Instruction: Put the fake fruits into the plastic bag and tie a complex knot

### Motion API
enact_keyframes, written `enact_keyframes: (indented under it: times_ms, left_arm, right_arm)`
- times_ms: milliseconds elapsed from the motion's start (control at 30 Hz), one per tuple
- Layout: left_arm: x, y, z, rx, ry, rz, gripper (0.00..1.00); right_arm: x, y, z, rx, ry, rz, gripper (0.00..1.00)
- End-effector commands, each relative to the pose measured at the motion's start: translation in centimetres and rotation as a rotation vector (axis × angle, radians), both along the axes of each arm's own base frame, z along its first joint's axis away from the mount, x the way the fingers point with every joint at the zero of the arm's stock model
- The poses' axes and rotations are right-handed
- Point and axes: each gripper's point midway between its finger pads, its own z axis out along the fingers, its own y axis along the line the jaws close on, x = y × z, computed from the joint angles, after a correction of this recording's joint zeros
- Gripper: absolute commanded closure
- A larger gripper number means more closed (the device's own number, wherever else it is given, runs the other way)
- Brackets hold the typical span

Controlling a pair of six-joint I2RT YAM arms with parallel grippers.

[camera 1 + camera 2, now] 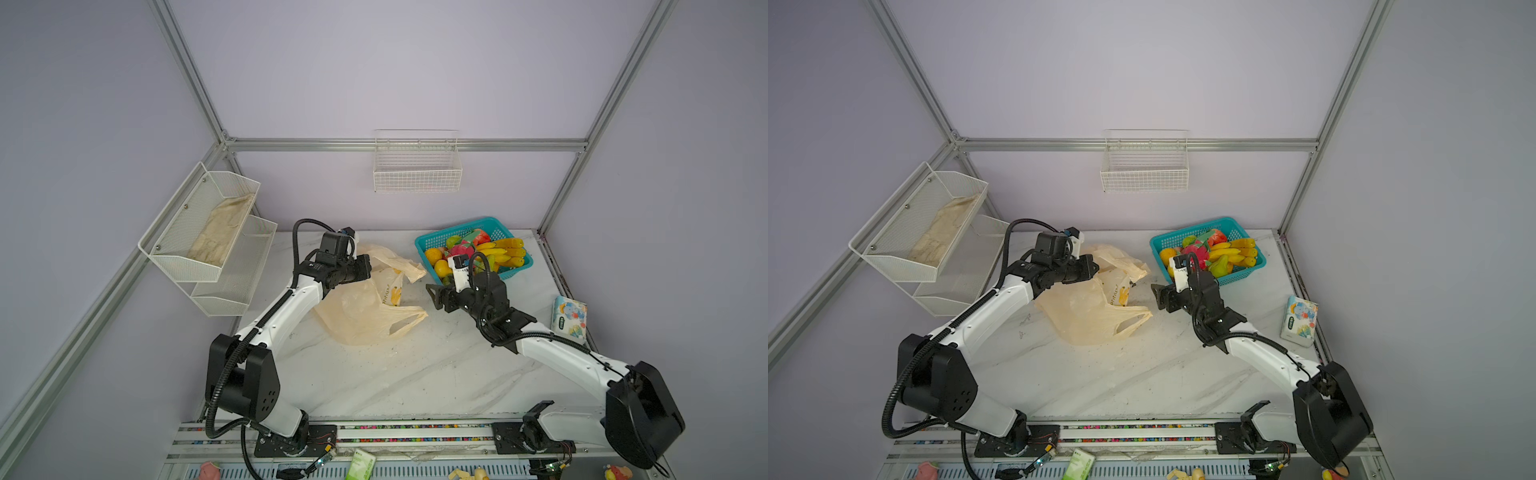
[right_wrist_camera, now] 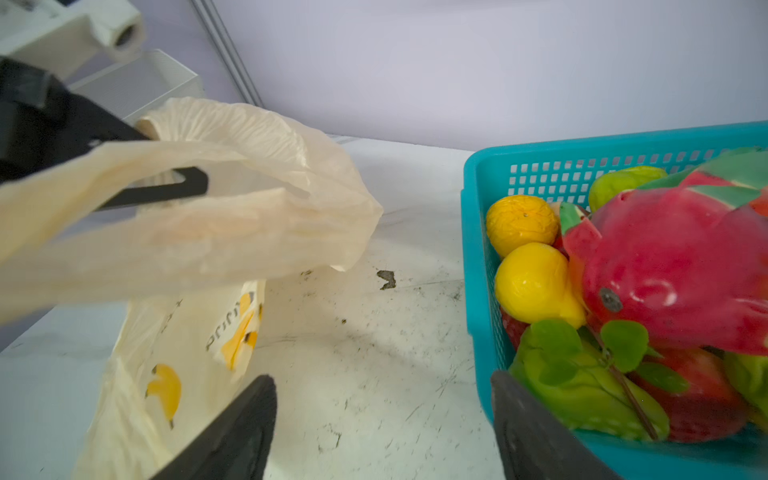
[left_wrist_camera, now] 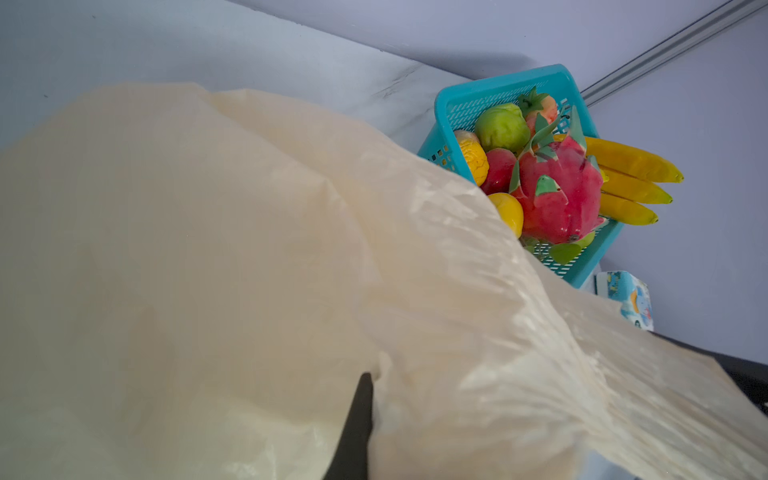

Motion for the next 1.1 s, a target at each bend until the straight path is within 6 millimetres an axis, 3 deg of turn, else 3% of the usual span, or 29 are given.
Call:
enact_keyframes:
  times_ms: [0,133,400,567,833,1067]
  left_arm:
    - [0.3,-1.2,3.5,-0.192,0.016,-0.02,1.0]
    - [0.1,-1.1,3.8,-0.304,0.064,-0.028,1.0]
    - [-0.4,-0.8,5.1,-0.313,0.011,-0.038,1.0]
    - [-0.5,-0.7,5.7,-0.306,-0.035,-0.049,1.0]
    - [-0.3,-0.7,5.5,-0.308,-0.065,-0.05,1.0]
    - [-0.4,-0.7,4.8,-0.291,-0.073,-0.061,1.0]
  right_arm:
    - [-1.6,-0.8,1.4,0.046,-0.046,0.025,0.13]
    - [-0.8,-1.4,-0.7,0.15,0.054,-0.01,0.15]
    - [-1.4,4.4,-1.5,0.454,0.123,0.225,0.25]
    - [-2.6,7.4,-1.8,0.507,0.113,0.312,0.18]
    - [-3.4,10.7,-0.8,0.579,0.095,0.407,0.14]
    - [-1.8,11.8,0.9,0.627,0.067,0.377,0.15]
